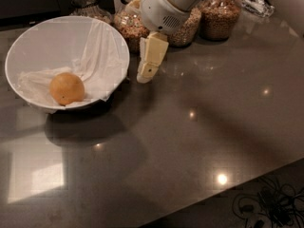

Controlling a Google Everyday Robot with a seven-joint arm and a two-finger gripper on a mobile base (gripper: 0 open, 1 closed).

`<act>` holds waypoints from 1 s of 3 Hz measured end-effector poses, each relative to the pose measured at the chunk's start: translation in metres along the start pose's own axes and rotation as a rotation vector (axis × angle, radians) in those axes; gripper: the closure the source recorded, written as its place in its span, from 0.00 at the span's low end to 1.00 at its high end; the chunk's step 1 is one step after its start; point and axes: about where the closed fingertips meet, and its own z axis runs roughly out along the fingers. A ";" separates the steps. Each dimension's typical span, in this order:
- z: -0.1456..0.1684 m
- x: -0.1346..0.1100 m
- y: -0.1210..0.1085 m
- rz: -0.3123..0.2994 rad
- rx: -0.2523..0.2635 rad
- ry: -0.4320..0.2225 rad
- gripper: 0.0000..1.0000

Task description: Pick orange from white bowl

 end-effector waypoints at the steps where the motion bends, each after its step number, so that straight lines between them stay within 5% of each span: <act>1: 0.011 -0.017 -0.010 -0.020 -0.009 -0.057 0.00; 2: 0.011 -0.017 -0.010 -0.020 -0.009 -0.057 0.00; 3: 0.031 -0.027 -0.011 -0.024 -0.028 -0.139 0.00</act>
Offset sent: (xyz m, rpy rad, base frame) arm 0.0055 0.0189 0.0029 0.0396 0.0031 0.0375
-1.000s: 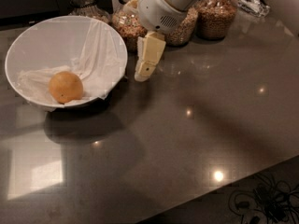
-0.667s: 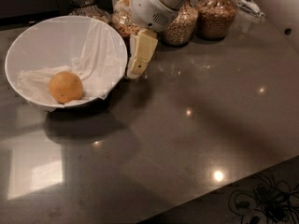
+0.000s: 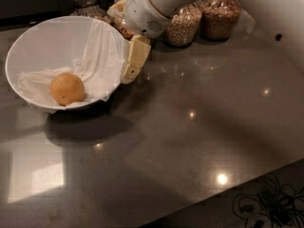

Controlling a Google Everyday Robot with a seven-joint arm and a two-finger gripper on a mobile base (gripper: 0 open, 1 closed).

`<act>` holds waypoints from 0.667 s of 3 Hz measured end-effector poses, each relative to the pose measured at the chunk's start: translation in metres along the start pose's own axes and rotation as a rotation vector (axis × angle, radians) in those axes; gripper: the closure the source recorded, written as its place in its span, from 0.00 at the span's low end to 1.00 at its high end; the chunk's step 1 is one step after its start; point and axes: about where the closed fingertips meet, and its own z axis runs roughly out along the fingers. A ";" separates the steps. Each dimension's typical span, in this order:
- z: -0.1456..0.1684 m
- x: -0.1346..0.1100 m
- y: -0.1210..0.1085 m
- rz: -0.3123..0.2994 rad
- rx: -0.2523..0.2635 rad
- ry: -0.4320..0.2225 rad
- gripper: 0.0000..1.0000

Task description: Pick orange from white bowl

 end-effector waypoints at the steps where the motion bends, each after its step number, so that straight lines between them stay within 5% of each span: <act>1: 0.024 -0.013 -0.008 -0.025 -0.044 -0.072 0.00; 2: 0.043 -0.030 -0.013 -0.081 -0.115 -0.105 0.00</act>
Offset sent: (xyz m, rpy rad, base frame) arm 0.0077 0.0809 -0.0093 0.0253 0.0773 0.2869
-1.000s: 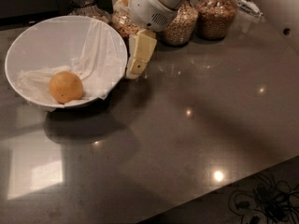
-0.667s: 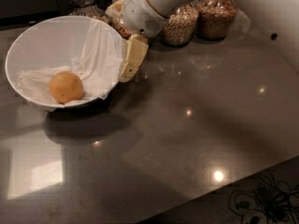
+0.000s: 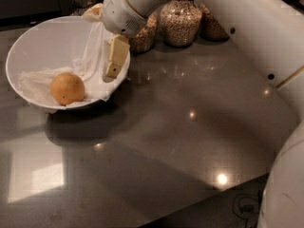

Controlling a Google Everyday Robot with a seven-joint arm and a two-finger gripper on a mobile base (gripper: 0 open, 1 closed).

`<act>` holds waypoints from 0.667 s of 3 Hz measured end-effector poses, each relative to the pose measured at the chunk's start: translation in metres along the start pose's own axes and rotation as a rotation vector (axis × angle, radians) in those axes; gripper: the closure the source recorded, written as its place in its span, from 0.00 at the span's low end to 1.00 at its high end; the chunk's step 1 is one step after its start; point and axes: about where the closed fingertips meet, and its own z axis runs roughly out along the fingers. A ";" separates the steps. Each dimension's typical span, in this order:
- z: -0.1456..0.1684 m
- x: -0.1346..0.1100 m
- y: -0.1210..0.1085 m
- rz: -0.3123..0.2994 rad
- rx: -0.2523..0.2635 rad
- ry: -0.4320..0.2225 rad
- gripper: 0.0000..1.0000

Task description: Pick orange from white bowl

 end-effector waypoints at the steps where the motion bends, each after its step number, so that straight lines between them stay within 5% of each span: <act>1: 0.011 -0.012 -0.002 -0.043 -0.060 -0.032 0.00; 2: 0.011 -0.012 -0.002 -0.044 -0.061 -0.032 0.00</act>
Offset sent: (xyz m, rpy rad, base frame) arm -0.0029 0.0146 0.0005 0.0003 0.0155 0.0702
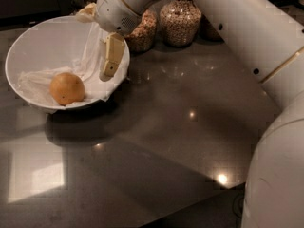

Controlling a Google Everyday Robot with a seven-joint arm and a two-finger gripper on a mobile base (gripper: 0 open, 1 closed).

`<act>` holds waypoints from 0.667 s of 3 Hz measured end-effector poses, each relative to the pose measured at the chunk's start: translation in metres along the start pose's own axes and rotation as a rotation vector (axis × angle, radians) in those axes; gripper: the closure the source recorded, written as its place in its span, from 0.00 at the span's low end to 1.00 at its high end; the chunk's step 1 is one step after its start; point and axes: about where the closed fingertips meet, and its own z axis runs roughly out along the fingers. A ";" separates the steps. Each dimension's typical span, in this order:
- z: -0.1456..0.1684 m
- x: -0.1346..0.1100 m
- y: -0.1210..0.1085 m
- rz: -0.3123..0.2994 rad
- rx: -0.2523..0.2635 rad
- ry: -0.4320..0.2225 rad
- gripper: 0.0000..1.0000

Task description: Pick orange from white bowl

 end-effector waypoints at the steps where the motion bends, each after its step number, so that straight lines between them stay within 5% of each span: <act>1: 0.012 -0.001 0.000 -0.004 -0.027 -0.014 0.00; 2: 0.027 -0.001 0.001 -0.001 -0.058 -0.037 0.00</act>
Offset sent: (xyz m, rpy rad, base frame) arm -0.0041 0.0279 -0.0307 0.0075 0.0808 0.0735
